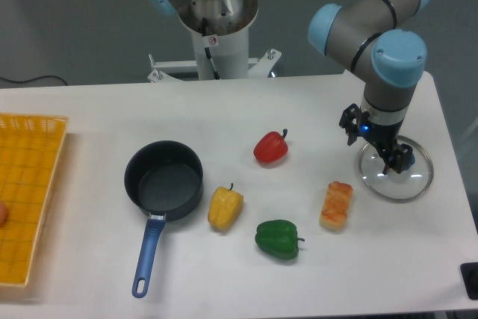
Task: Pick up the green chilies
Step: 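Move the gripper from the glass lid toward the green bell pepper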
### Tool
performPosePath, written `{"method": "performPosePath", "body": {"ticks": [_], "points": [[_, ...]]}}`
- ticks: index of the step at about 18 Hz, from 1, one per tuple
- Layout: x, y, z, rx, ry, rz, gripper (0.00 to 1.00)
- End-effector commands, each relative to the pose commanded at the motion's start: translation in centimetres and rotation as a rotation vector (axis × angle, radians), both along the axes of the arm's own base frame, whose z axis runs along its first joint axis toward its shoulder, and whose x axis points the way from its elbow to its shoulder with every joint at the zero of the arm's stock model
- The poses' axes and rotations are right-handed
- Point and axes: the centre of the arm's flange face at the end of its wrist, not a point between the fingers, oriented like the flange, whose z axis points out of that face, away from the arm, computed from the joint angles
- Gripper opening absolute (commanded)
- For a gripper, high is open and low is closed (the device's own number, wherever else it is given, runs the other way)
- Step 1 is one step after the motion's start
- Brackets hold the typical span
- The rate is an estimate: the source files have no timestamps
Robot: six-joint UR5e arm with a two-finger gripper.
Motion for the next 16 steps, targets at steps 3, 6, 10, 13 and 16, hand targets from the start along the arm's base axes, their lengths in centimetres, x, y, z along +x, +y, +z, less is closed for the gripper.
{"method": "performPosePath", "body": {"ticks": [3, 6, 10, 13, 16], "points": [[0.2, 0.4, 0.1, 0.007, -0.001, 0.042, 1.00], [0.1, 0.6, -0.7, 0.026, -0.016, 0.042, 1.00], [0.3, 0.8, -2.0, 0.036, -0.025, 0.044, 1.00], [1.7, 4.1, -2.7, 0.035, -0.011, -0.003, 1.00], [2.1, 5.5, -3.2, -0.021, 0.021, -0.034, 1.00]]}}
